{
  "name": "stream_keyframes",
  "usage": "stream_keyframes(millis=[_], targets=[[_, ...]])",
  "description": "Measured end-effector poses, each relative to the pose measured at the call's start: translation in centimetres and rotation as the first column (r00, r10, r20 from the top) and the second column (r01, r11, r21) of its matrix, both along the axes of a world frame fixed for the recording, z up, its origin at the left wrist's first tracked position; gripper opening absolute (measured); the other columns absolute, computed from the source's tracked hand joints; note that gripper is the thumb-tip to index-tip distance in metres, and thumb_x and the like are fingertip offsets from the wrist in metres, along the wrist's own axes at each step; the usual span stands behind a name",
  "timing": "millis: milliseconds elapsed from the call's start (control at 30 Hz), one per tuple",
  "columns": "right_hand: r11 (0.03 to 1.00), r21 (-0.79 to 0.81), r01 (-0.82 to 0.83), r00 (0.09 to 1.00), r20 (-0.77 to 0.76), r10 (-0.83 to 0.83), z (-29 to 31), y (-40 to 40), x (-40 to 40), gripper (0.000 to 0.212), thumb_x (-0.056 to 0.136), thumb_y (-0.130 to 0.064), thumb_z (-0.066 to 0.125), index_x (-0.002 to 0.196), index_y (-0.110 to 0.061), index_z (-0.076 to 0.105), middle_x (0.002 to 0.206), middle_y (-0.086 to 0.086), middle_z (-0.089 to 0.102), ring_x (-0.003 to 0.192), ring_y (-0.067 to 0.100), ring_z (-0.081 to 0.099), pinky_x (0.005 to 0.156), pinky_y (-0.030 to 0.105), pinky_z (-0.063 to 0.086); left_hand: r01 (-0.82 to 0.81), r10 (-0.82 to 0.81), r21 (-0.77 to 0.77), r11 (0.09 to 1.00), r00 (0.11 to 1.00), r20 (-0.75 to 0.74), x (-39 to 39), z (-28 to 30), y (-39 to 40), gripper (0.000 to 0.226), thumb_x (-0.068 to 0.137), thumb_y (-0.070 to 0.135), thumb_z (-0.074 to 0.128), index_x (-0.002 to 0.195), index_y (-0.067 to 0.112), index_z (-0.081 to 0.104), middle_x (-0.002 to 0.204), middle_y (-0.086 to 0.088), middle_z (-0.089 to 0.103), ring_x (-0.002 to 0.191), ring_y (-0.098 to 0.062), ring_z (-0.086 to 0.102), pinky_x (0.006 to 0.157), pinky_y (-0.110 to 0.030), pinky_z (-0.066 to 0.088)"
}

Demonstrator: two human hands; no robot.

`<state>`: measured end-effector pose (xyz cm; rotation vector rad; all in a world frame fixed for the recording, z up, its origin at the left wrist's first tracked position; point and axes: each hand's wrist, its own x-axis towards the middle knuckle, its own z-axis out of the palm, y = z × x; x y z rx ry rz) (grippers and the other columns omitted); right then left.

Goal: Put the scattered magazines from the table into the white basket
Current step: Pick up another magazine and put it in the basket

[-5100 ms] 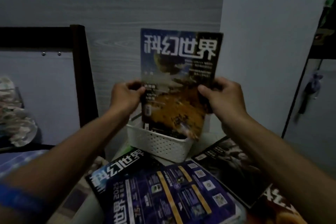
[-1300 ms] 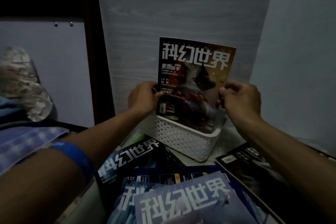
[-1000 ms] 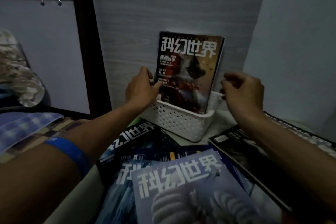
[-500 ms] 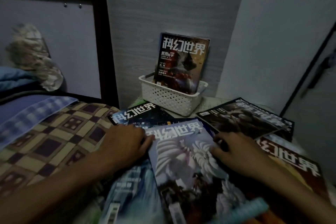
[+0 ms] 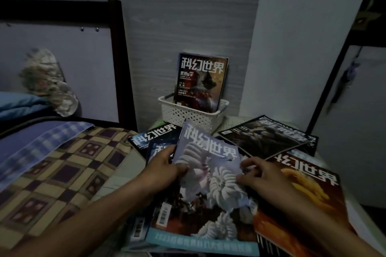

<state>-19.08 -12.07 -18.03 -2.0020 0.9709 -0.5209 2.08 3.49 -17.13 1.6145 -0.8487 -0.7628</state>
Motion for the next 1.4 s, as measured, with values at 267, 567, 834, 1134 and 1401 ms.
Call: stream_keyframes(millis=[267, 567, 834, 1134, 1401], targets=[[0.981, 0.166, -0.098, 0.799, 0.601, -0.022, 5.1, -0.3, 1.2, 0.020, 0.095, -0.012, 0.059, 0.112, -0.011, 0.068, 0.101, 0.006, 0.077, 0.090, 0.020, 0.073, 0.077, 0.033, 0.059, 0.032, 0.007, -0.522, 0.853, 0.997, 0.071, -0.7, 6.6, -1.0, 0.031, 0.092, 0.009, 0.061, 0.109, 0.034, 0.064, 0.101, 0.010, 0.076, 0.094, -0.012, 0.072, 0.072, -0.023, 0.058], [0.968, -0.232, -0.100, 0.908, 0.377, 0.185, 4.2, 0.1, 2.3, 0.017, 0.100, -0.021, 0.052, 0.107, -0.029, 0.065, 0.101, -0.010, 0.074, 0.090, 0.004, 0.069, 0.073, 0.025, 0.057, 0.037, 0.058, -0.282, 0.959, 0.946, 0.319, 2.2, 4.1, -0.4, 0.041, 0.100, 0.006, 0.047, 0.126, 0.037, 0.053, 0.122, 0.017, 0.064, 0.120, -0.002, 0.056, 0.097, -0.023, 0.047], [0.947, -0.320, -0.025, 0.902, 0.402, 0.160, 5.5, -1.7, 5.1, 0.012, 0.095, -0.015, 0.060, 0.091, -0.022, 0.070, 0.079, -0.007, 0.074, 0.073, 0.005, 0.068, 0.061, 0.021, 0.052, -0.199, 0.336, -0.360, 0.911, 0.866, 0.370, 5.3, 2.4, -1.1, 0.027, 0.089, 0.002, 0.066, 0.104, 0.024, 0.065, 0.097, 0.003, 0.071, 0.089, -0.003, 0.066, 0.070, -0.016, 0.050], [0.962, -0.172, 0.214, 0.746, 0.664, -0.047, 14.0, -8.0, 13.7, 0.020, 0.087, -0.010, 0.071, 0.074, -0.025, 0.063, 0.061, -0.003, 0.068, 0.045, 0.008, 0.060, 0.041, 0.021, 0.049, -0.251, 0.356, -0.485, 0.838, 0.924, 0.137, 12.5, 10.7, -10.4, 0.035, 0.096, 0.001, 0.053, 0.114, 0.028, 0.066, 0.092, 0.016, 0.068, 0.081, 0.001, 0.068, 0.066, -0.016, 0.056], [0.961, -0.067, 0.270, 0.800, 0.571, -0.185, 9.1, -15.7, 20.7, 0.006, 0.092, -0.016, 0.065, 0.092, -0.011, 0.066, 0.071, 0.004, 0.067, 0.059, 0.023, 0.066, 0.068, 0.051, 0.061, -0.403, 0.460, -0.318, 0.858, 0.879, 0.125, 18.9, 7.9, -20.2, 0.033, 0.090, 0.002, 0.060, 0.119, 0.015, 0.069, 0.107, -0.009, 0.073, 0.097, -0.027, 0.068, 0.078, -0.034, 0.056]])
